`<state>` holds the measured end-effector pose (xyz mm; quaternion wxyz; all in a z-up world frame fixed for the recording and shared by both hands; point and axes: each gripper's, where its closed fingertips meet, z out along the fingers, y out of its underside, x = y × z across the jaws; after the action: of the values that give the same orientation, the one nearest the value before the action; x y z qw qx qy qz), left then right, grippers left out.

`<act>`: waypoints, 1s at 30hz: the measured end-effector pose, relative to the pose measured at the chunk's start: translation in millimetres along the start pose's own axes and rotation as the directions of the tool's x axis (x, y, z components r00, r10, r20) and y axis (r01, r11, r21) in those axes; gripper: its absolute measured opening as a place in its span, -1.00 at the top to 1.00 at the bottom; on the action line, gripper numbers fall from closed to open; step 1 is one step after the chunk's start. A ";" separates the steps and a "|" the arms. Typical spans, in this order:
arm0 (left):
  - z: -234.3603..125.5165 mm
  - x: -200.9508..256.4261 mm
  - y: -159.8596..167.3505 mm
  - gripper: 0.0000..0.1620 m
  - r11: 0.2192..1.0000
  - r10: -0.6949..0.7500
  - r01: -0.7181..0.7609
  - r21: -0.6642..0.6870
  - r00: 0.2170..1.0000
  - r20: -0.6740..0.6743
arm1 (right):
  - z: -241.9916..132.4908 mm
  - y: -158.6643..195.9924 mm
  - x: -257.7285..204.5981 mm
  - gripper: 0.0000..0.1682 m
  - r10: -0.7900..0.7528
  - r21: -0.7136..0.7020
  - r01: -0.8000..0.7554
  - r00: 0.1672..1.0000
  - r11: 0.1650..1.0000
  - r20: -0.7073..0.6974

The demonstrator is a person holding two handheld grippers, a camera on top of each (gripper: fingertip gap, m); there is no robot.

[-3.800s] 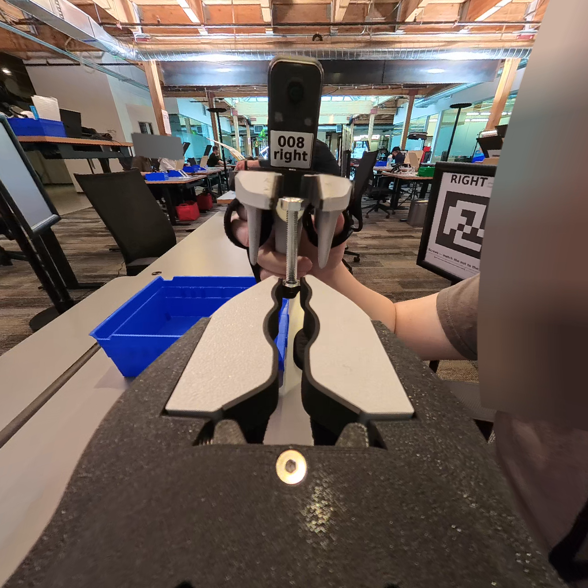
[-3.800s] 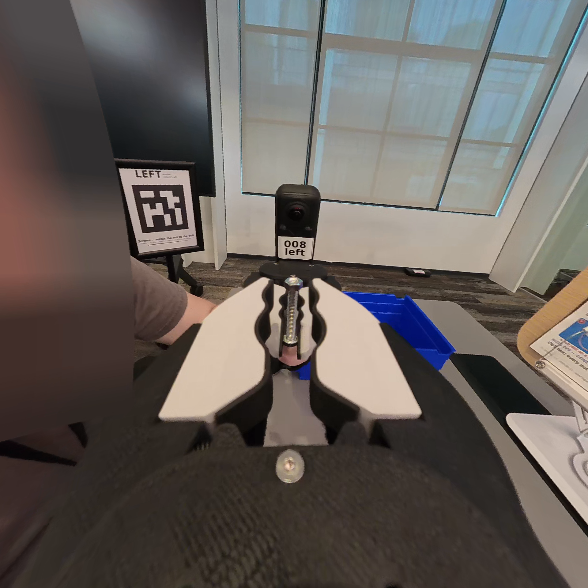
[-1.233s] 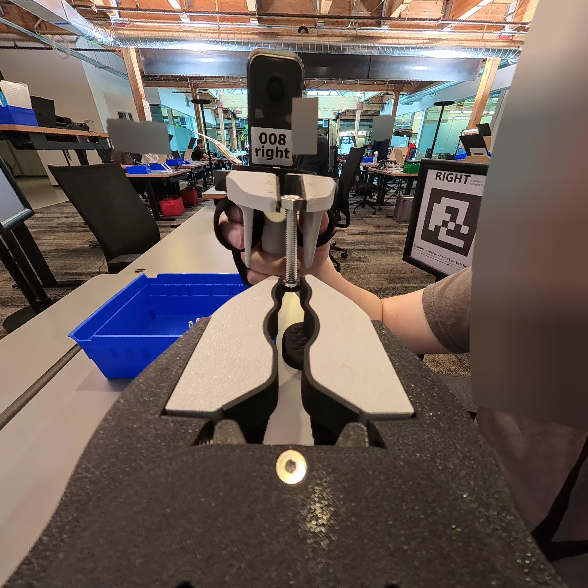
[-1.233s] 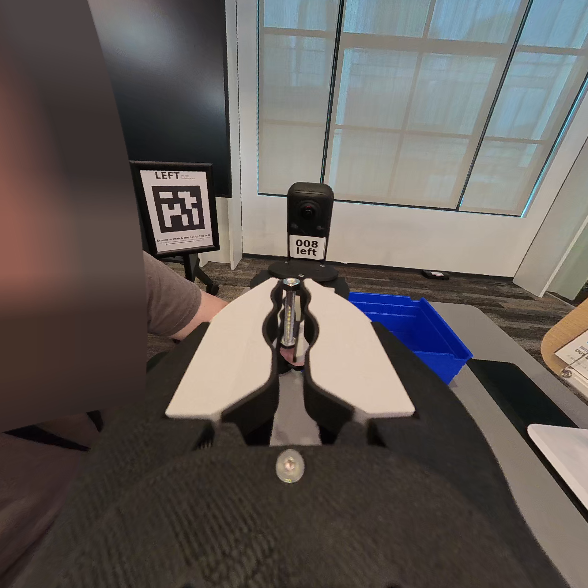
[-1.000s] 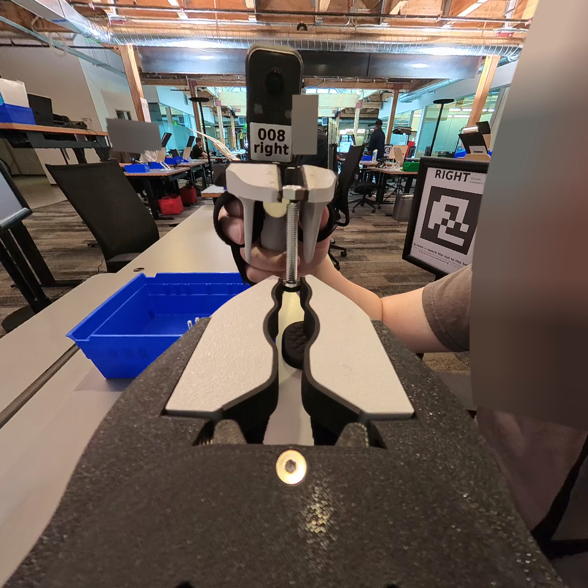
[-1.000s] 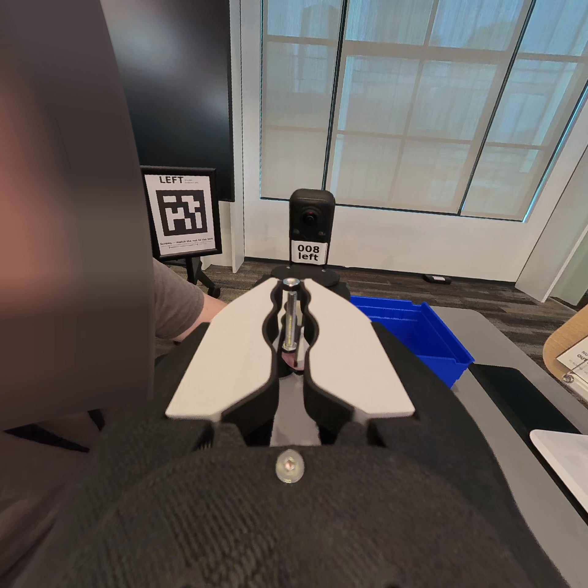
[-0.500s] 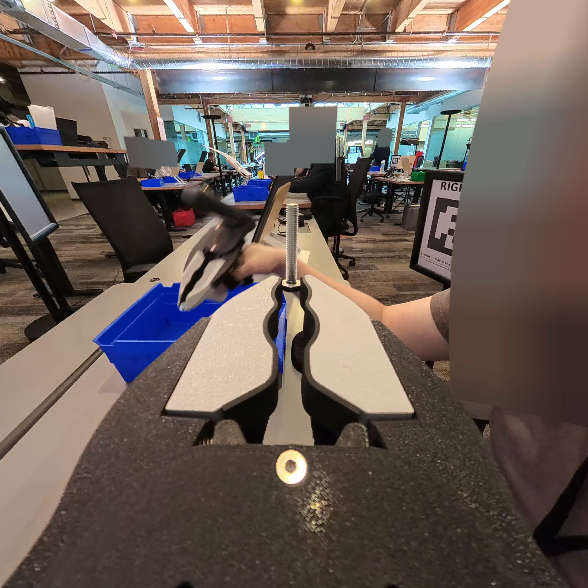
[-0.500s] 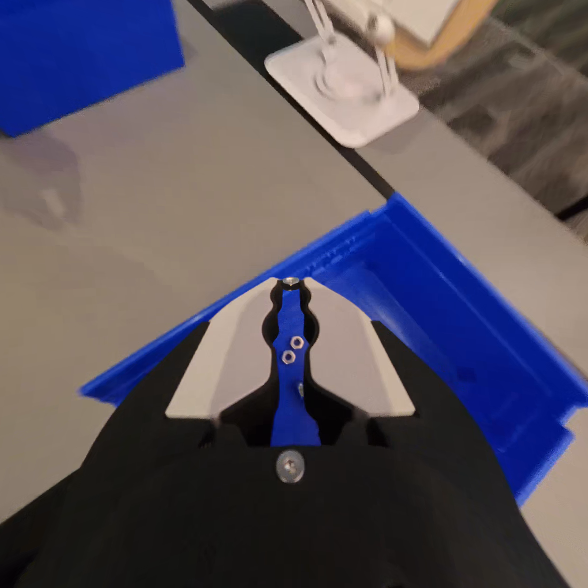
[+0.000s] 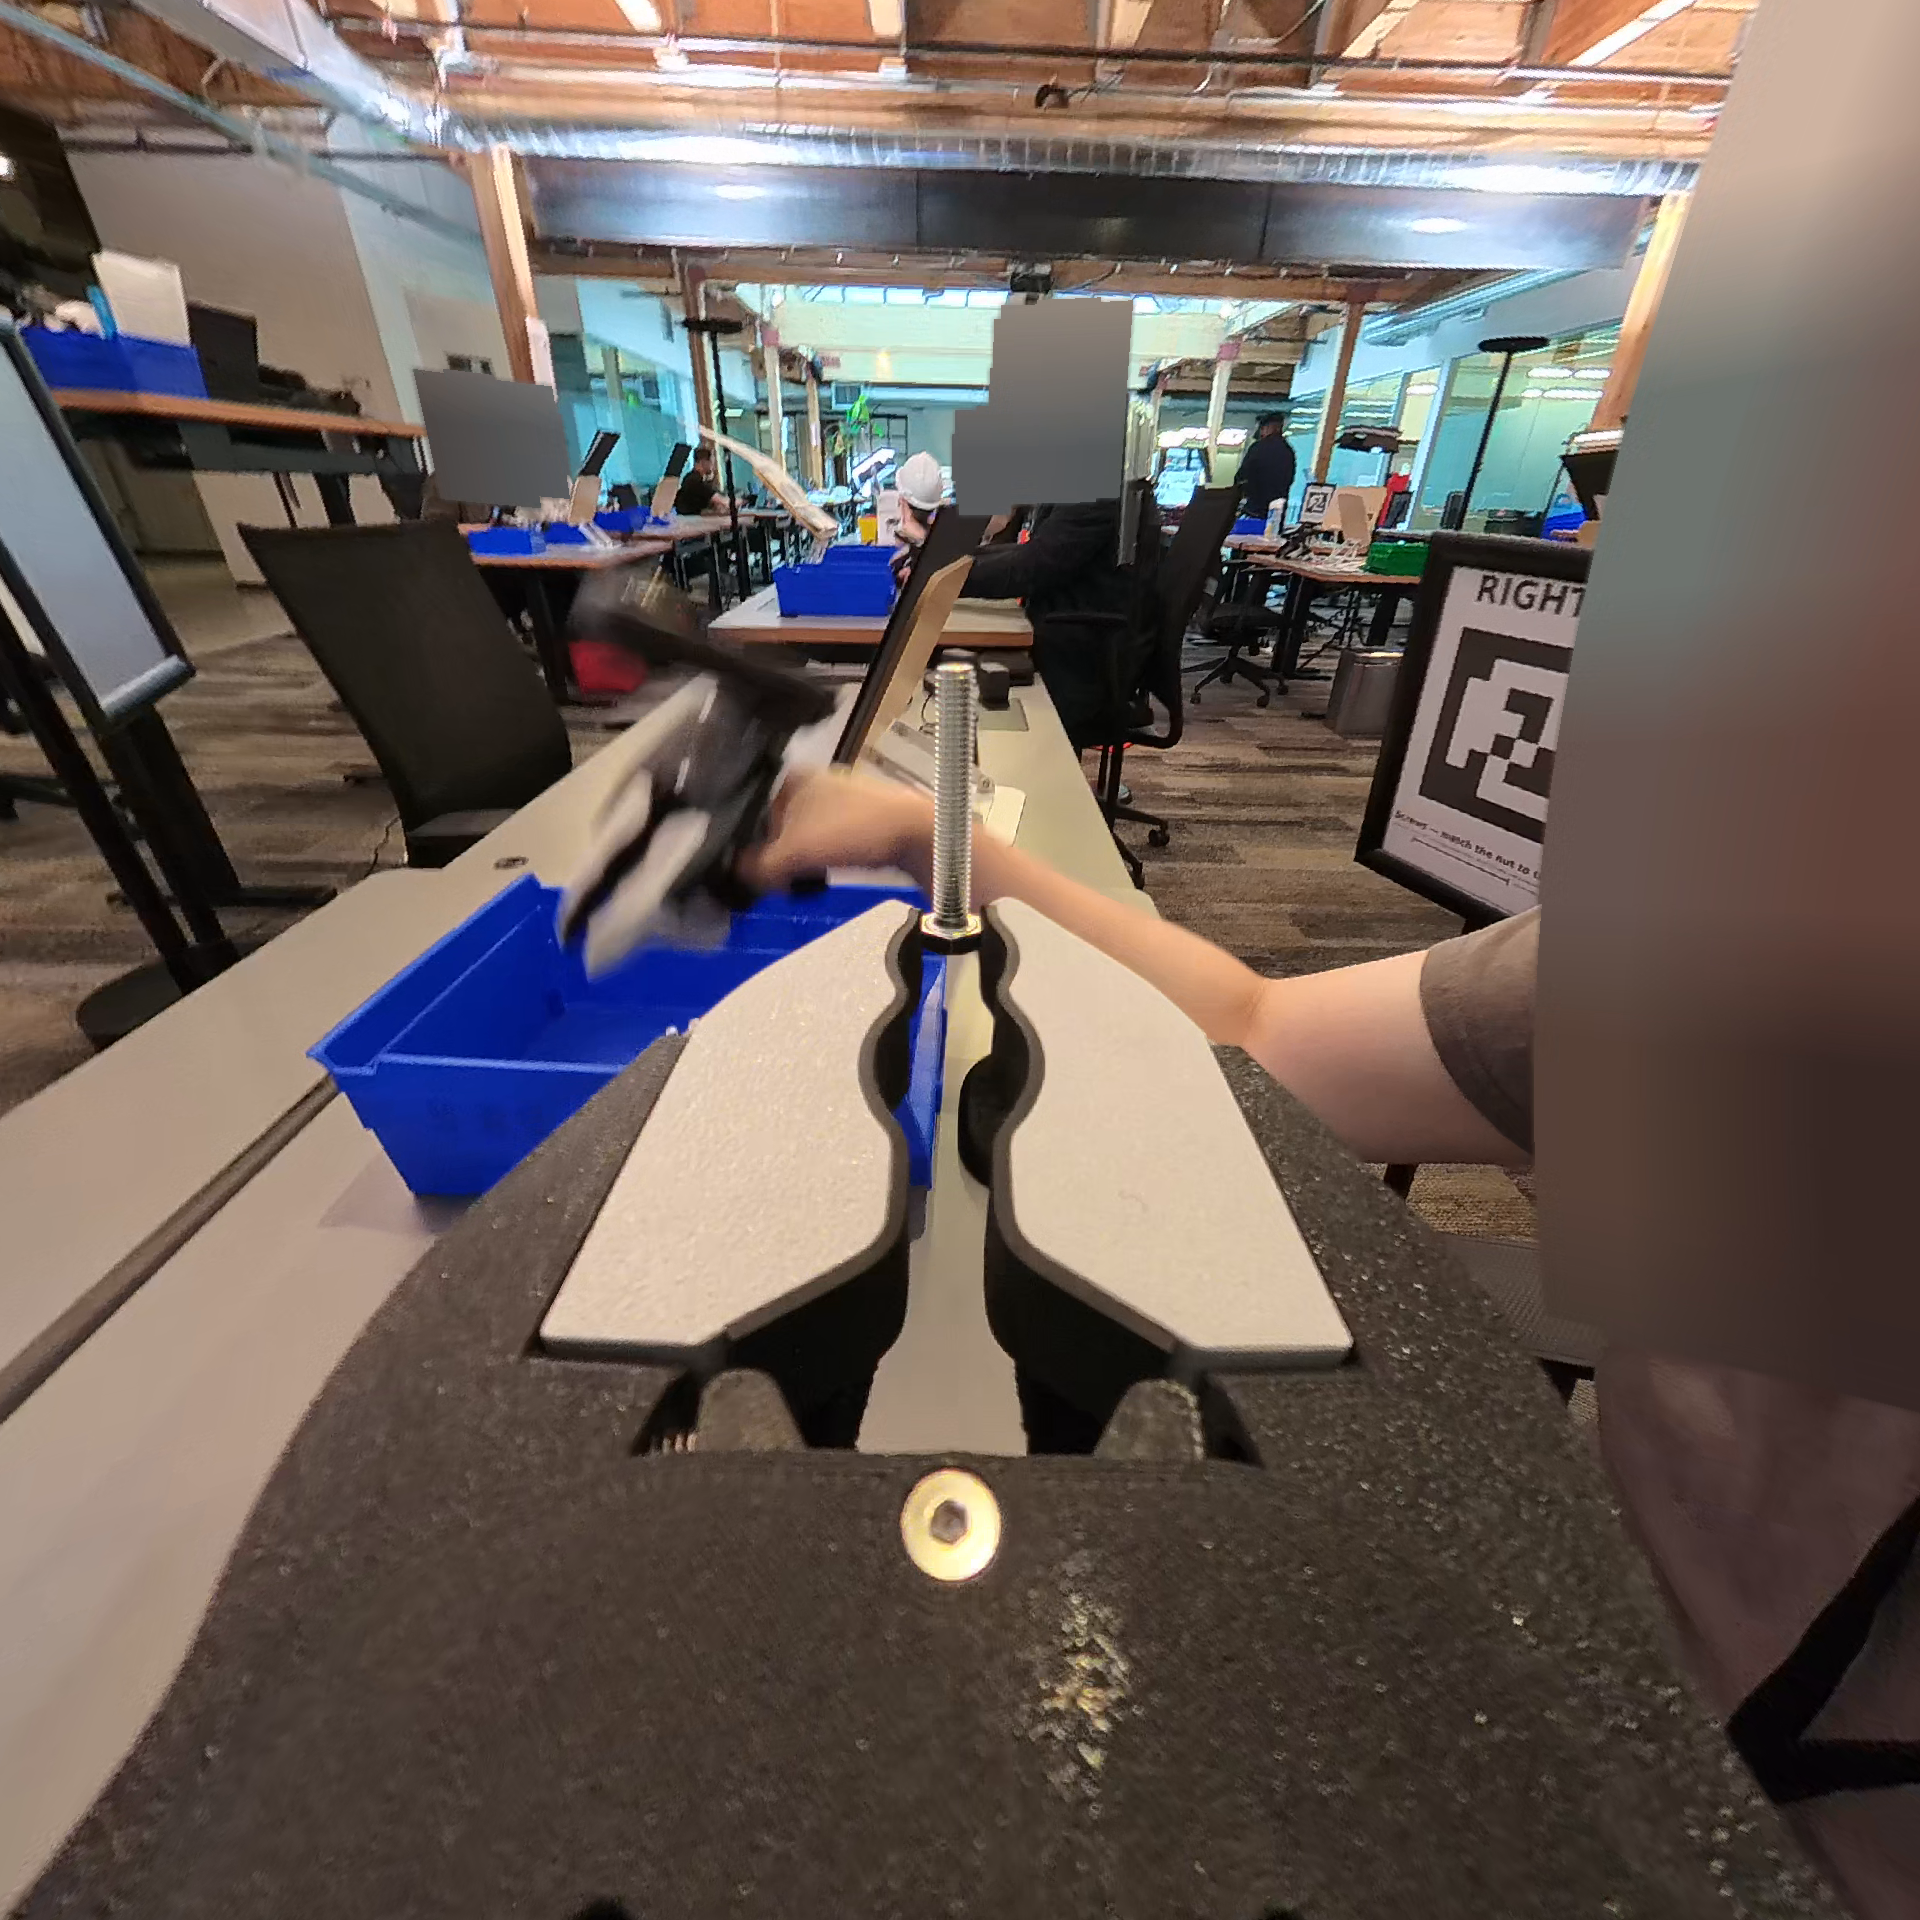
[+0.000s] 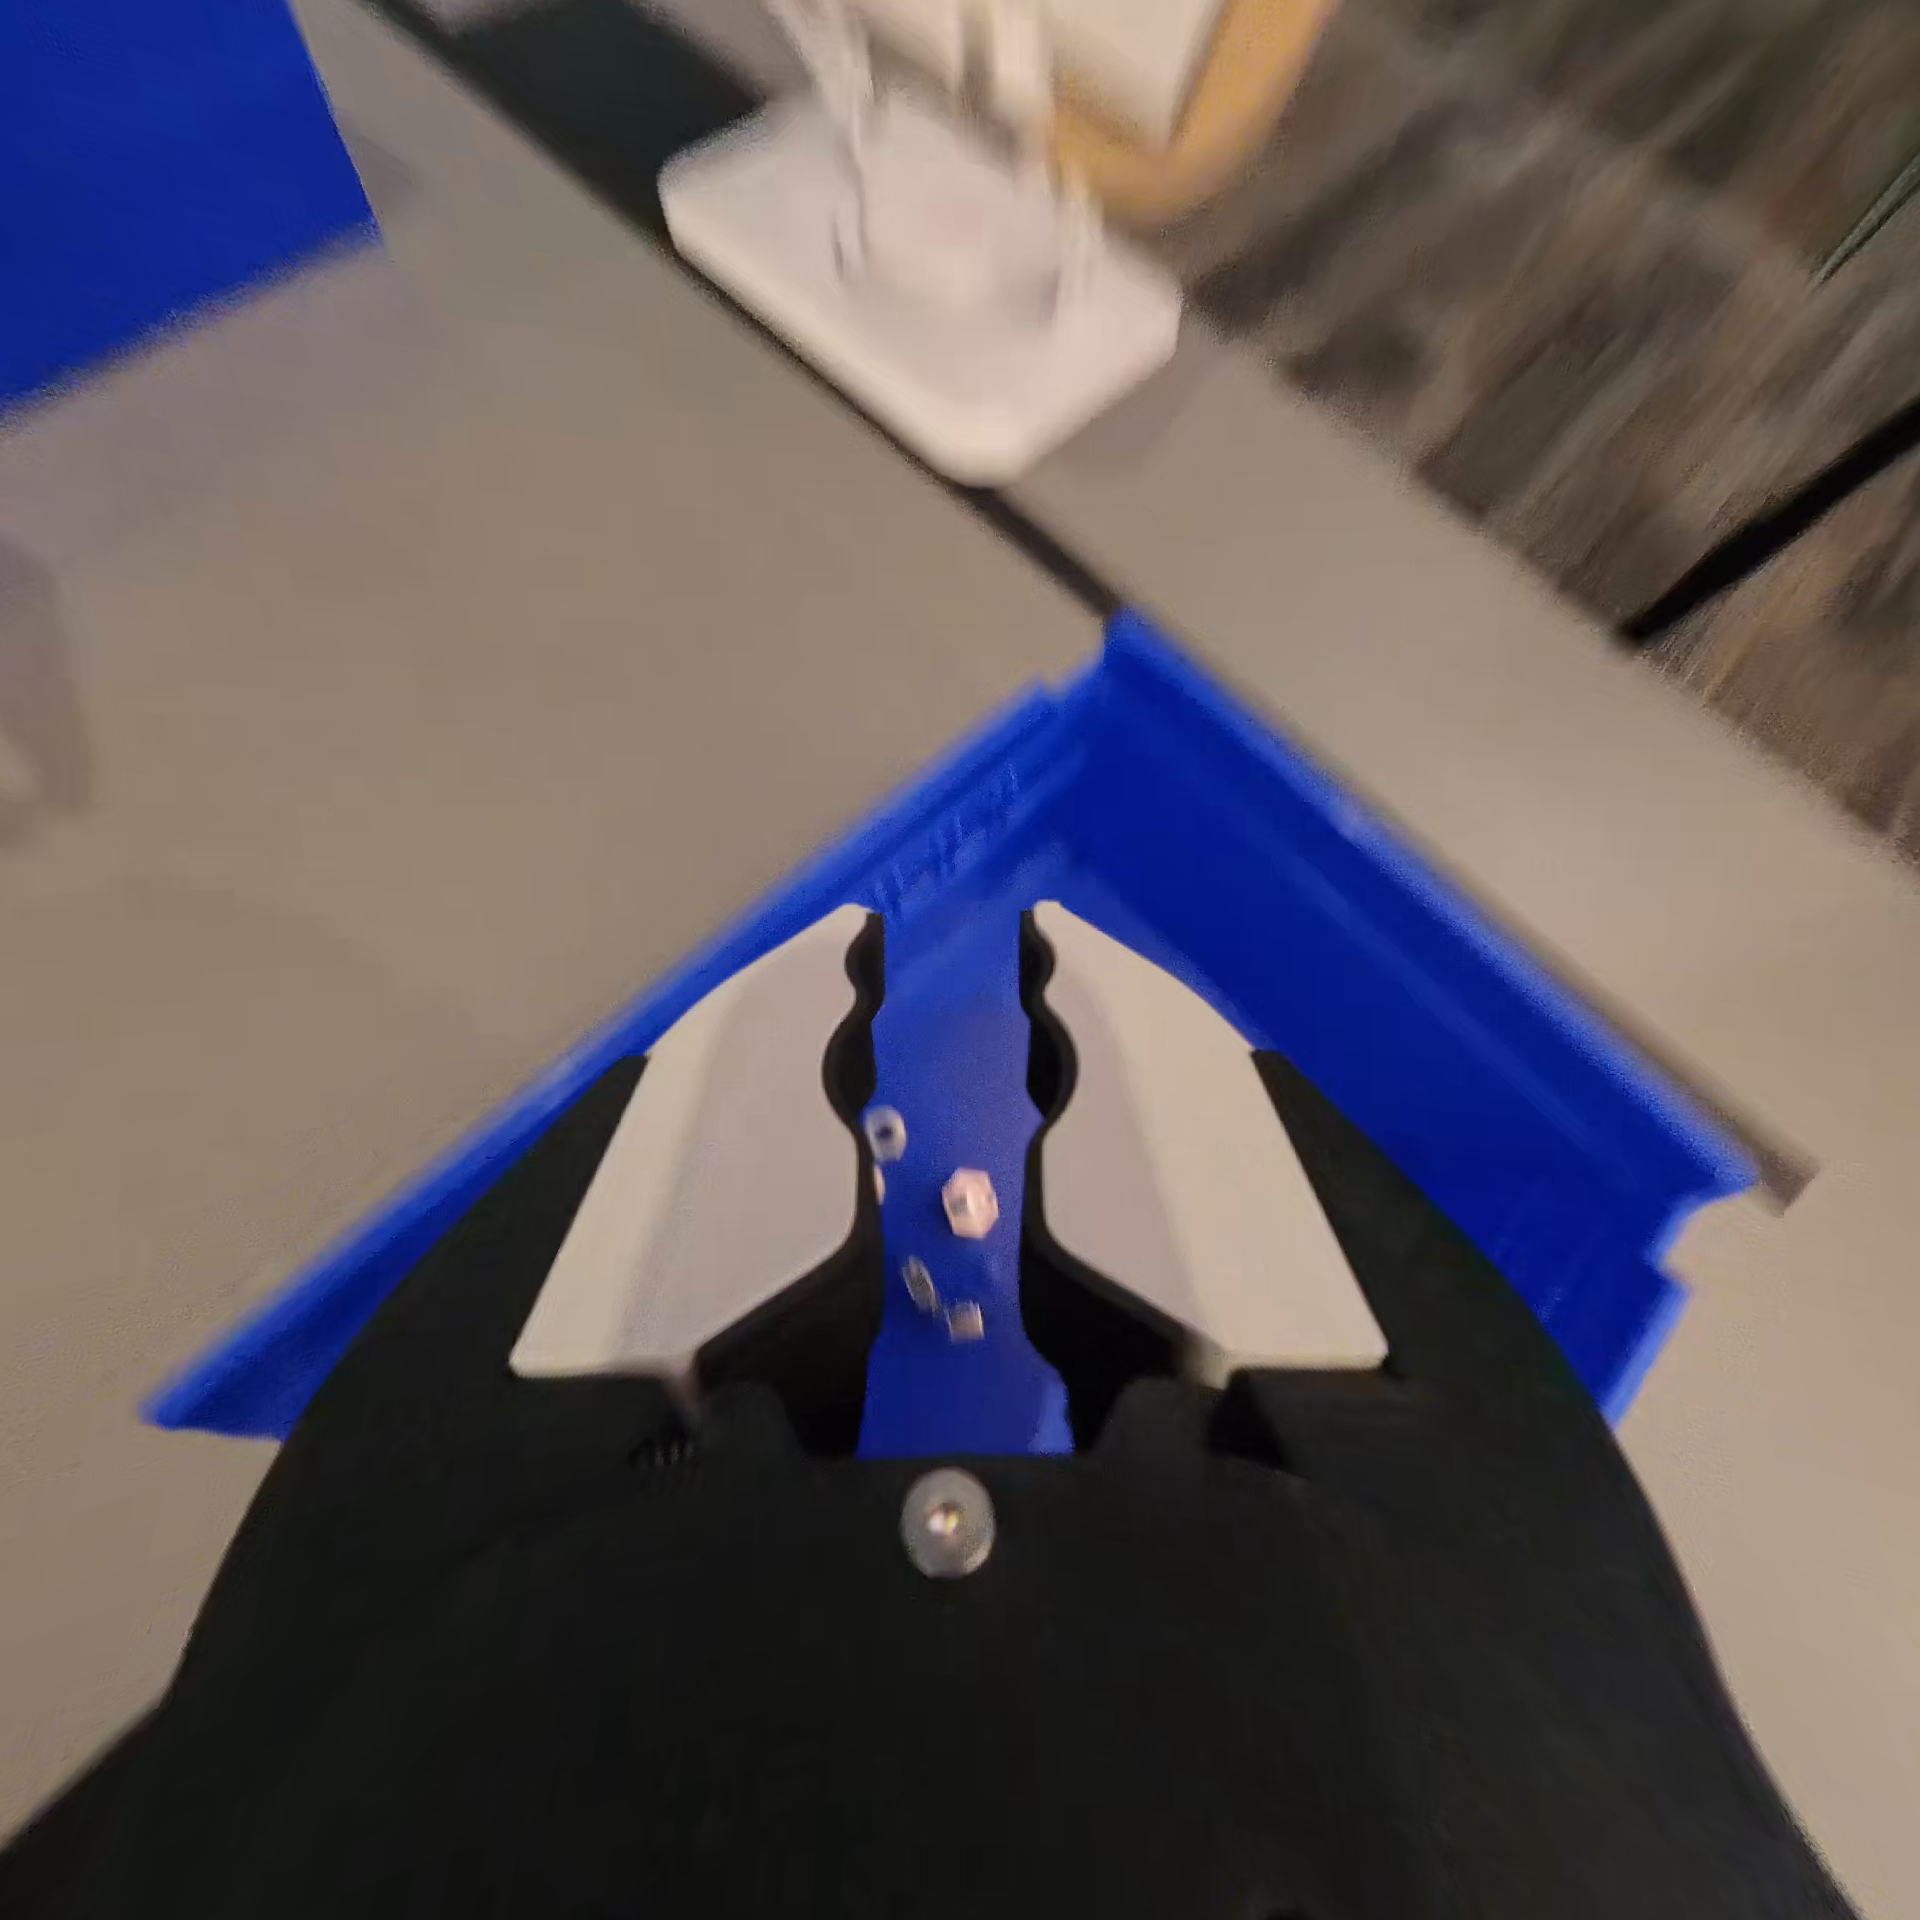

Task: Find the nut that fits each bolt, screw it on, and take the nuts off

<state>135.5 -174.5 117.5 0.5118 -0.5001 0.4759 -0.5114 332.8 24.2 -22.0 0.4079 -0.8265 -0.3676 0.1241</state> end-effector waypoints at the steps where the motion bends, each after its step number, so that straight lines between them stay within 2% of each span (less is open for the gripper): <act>1: 1.1 -1.1 2.1 0.88 1.000 -0.008 0.008 -0.007 1.000 0.000 | -15.8 -26.8 -10.0 0.69 -0.028 0.098 0.030 0.999 0.995 -0.017; 3: 3.1 -3.8 5.6 0.88 1.000 -0.024 0.024 -0.014 1.000 0.006 | -48.8 -82.3 -50.6 0.68 -0.101 0.320 0.091 0.995 0.943 0.016; 4: 3.9 -4.6 7.2 0.88 0.999 -0.031 0.031 -0.017 1.000 0.006 | -65.2 -106.9 -81.6 0.68 -0.153 0.432 0.105 0.985 0.896 0.079; 6: 5.2 -5.1 9.0 0.88 0.999 -0.043 0.043 -0.018 0.999 0.002 | -97.6 -141.0 -153.7 0.68 -0.293 0.615 0.066 0.915 0.786 0.276; 7: 5.6 -5.1 9.5 0.88 0.999 -0.047 0.047 -0.019 0.999 0.003 | -110.4 -149.7 -184.4 0.68 -0.351 0.663 0.022 0.861 0.748 0.368; 10: 6.0 -3.8 9.3 0.88 0.999 -0.045 0.045 -0.021 0.999 0.001 | -122.1 -157.6 -239.5 0.66 -0.429 0.685 -0.058 0.740 0.726 0.517; 13: 6.2 -2.2 9.0 0.88 0.999 -0.040 0.040 -0.024 0.999 -0.002 | -112.9 -154.1 -265.7 0.67 -0.457 0.659 -0.052 0.679 0.751 0.575; 15: 6.8 -0.5 9.8 0.88 0.999 -0.041 0.041 -0.027 0.999 -0.017 | -103.8 -152.9 -273.5 0.72 -0.451 0.640 -0.046 0.670 0.767 0.590; 17: 8.2 2.3 11.2 0.88 0.999 -0.039 0.038 -0.034 0.999 -0.038 | -97.6 -151.8 -278.1 0.92 -0.462 0.636 -0.018 0.672 0.771 0.578; 19: 5.6 -3.1 6.8 0.88 1.000 -0.014 0.014 -0.005 1.000 -0.002 | -99.6 -153.2 -274.0 0.93 -0.474 0.654 0.004 0.692 0.757 0.544; 21: 1.2 -11.1 2.6 0.66 1.000 -0.026 0.026 0.004 0.999 0.042 | -106.6 -153.3 -256.2 0.93 -0.452 0.651 0.000 0.720 0.759 0.526; 23: -4.7 -22.2 3.2 0.54 0.998 -0.062 0.065 -0.025 0.994 0.089 | -97.0 -143.7 -207.5 0.93 -0.330 0.560 0.024 0.828 0.828 0.453; 24: -8.2 -28.0 5.5 0.54 0.994 -0.089 0.095 -0.051 0.990 0.111 | -83.1 -126.4 -171.8 0.92 -0.237 0.448 0.048 0.895 0.893 0.377; 26: -15.6 -35.4 9.4 0.54 0.984 -0.137 0.150 -0.101 0.982 0.127 | -54.9 -64.6 -100.2 0.92 -0.032 0.119 0.005 0.974 0.993 0.223; 28: -24.7 -42.2 7.0 0.54 0.979 -0.151 0.169 -0.113 0.977 0.153 | -35.8 9.1 -53.6 0.92 0.182 -0.206 -0.153 0.975 0.966 0.125; 30: -35.8 -50.5 -0.6 0.55 0.984 -0.127 0.149 -0.097 0.972 0.199 | -21.7 68.0 -33.2 0.92 0.335 -0.432 -0.273 0.939 0.859 0.072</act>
<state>98.5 -124.9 115.2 0.4901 -0.6066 0.4159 -0.4678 355.0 -38.9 -63.3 0.1700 -0.9306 -0.2787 0.1657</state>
